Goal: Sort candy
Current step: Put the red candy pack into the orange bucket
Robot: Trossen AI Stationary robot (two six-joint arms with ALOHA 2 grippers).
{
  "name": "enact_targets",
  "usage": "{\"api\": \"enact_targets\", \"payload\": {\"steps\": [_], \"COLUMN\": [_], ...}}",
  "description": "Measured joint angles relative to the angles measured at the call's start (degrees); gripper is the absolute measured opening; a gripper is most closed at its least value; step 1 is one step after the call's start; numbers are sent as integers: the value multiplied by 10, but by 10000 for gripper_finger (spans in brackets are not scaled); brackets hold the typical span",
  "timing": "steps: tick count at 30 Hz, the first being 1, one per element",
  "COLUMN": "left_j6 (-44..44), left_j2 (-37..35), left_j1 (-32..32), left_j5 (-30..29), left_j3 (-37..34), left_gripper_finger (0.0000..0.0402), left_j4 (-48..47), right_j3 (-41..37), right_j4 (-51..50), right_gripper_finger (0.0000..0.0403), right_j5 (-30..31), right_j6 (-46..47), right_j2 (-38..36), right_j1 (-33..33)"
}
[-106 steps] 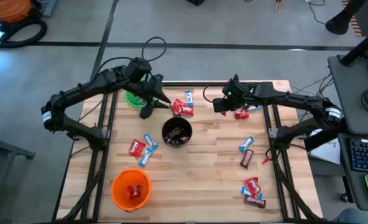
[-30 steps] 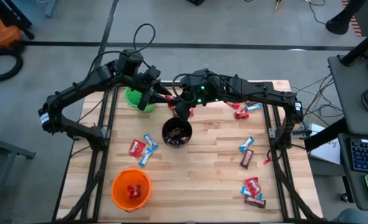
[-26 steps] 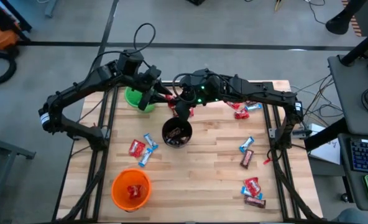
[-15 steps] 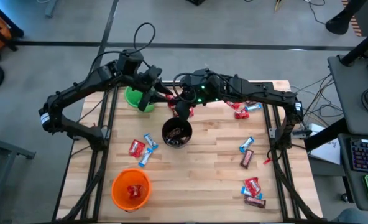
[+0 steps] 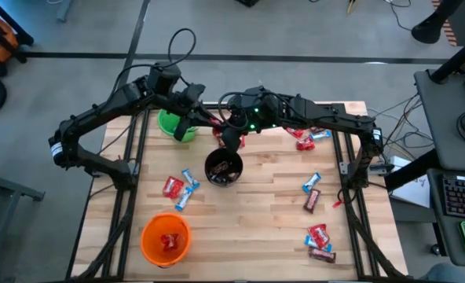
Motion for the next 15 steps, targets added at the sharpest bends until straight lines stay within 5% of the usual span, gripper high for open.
{"api": "enact_targets", "payload": {"steps": [15], "left_j6": [13], "left_j2": [0], "left_j1": [0], "left_j5": [2], "left_j3": [0], "left_gripper_finger": [1], "left_j4": [0], "right_j3": [0], "right_j4": [1], "right_gripper_finger": [33], "right_j5": [10], "right_j6": [-24], "right_j2": [0], "right_j1": [0]}}
